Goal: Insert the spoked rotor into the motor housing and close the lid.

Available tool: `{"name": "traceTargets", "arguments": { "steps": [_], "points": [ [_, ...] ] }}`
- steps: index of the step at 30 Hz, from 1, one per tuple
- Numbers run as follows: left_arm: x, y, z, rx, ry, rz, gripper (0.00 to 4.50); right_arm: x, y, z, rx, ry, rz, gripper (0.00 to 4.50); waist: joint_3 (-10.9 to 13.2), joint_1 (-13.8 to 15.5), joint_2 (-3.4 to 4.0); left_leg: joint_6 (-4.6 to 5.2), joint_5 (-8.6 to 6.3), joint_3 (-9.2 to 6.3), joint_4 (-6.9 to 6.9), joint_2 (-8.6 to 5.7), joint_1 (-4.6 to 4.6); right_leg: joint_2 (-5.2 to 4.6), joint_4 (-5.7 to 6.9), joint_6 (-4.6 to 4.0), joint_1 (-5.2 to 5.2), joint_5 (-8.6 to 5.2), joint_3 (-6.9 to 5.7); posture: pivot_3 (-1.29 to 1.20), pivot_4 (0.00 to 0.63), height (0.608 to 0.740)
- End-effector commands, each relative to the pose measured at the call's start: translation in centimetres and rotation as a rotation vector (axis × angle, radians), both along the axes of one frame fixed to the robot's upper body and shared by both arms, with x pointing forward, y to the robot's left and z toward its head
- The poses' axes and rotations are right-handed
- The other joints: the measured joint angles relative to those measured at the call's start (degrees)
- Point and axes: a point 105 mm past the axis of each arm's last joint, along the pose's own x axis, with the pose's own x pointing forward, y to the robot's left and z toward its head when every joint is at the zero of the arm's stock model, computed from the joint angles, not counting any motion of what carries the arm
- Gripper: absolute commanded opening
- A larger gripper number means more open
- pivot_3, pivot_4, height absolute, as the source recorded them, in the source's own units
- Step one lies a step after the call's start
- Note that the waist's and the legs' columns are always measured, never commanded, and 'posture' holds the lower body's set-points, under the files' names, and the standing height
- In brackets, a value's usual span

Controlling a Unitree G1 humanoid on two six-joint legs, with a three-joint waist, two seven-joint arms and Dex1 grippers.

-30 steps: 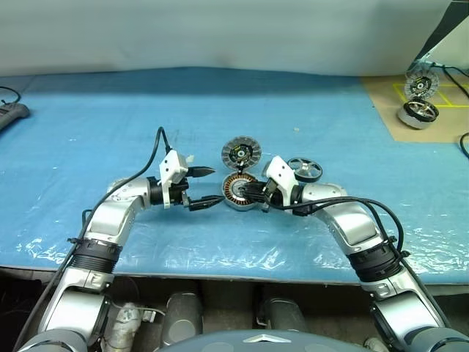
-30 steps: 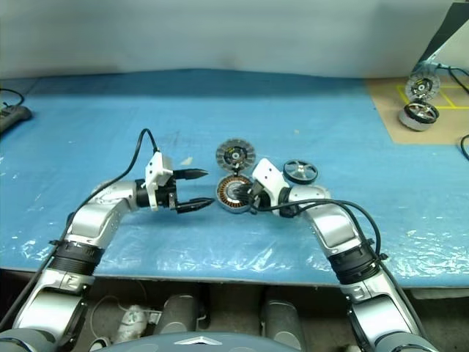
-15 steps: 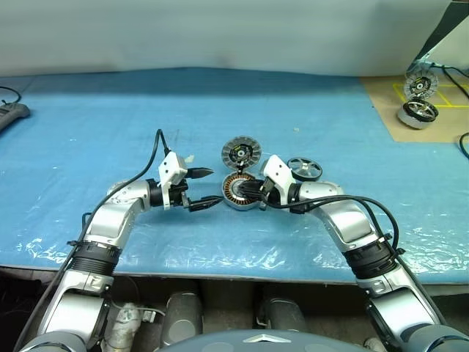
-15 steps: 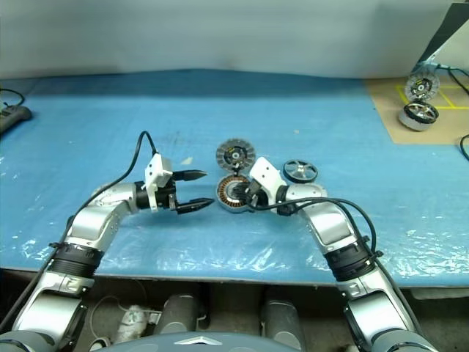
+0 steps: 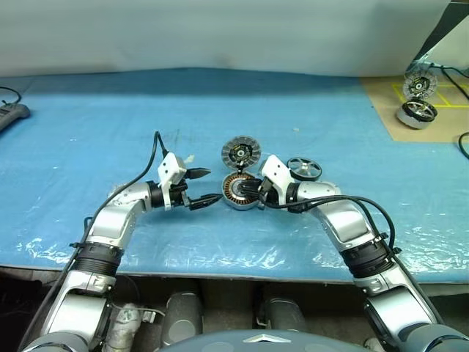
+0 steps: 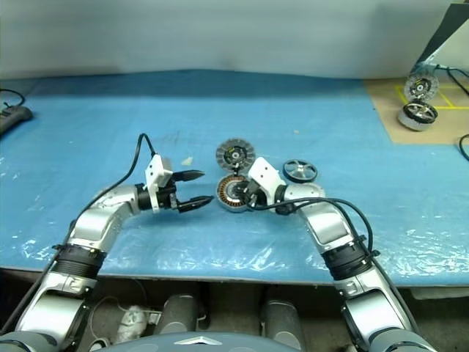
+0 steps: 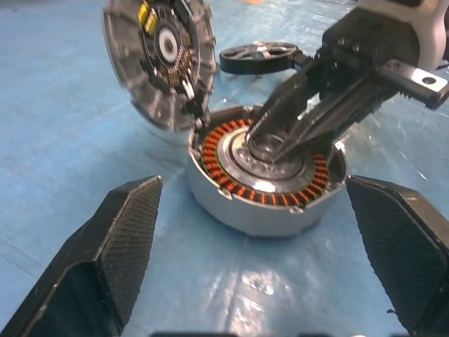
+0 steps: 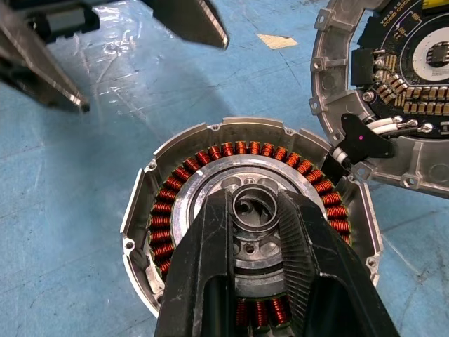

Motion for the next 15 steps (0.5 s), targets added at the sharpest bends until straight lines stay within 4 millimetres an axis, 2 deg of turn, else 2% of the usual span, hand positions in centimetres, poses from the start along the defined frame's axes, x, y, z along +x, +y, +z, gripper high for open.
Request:
{"name": "traceTargets", "arguments": {
  "steps": [1, 7, 15],
  "points": [
    [-1.12, -0.46, 0.46, -0.037, -0.002, 0.014, 4.5, -0.43, 0.07, 0.15, -0.042, -0.033, 0.028, 0.56, 0.0, 0.1, 0.0, 0.01, -0.01, 0.0, 0.0, 0.01, -0.01, 0.0, 0.0, 0.0, 0.0, 0.0, -0.01, 0.0, 0.15, 0.74],
    [-1.63, -0.3, 0.14, -0.053, 0.025, 0.047, 4.5, -0.48, 0.34, 0.15, -0.039, -0.027, 0.038, 0.56, 0.0, 0.1, 0.0, 0.05, -0.07, 0.0, 0.1, 0.03, 0.05, -0.01, 0.06, 0.0, 0.06, 0.0, 0.0, 0.0, 0.15, 0.74],
    [-0.96, 0.32, 0.28, -0.036, -0.002, 0.054, 4.5, 0.22, 0.17, -0.07, -0.046, -0.034, 0.013, 0.56, 0.0, 0.1, 0.0, 0.03, -0.07, 0.0, 0.11, 0.02, 0.07, 0.0, 0.08, 0.0, 0.07, 0.0, 0.01, 0.0, 0.15, 0.74]
  ]
}}
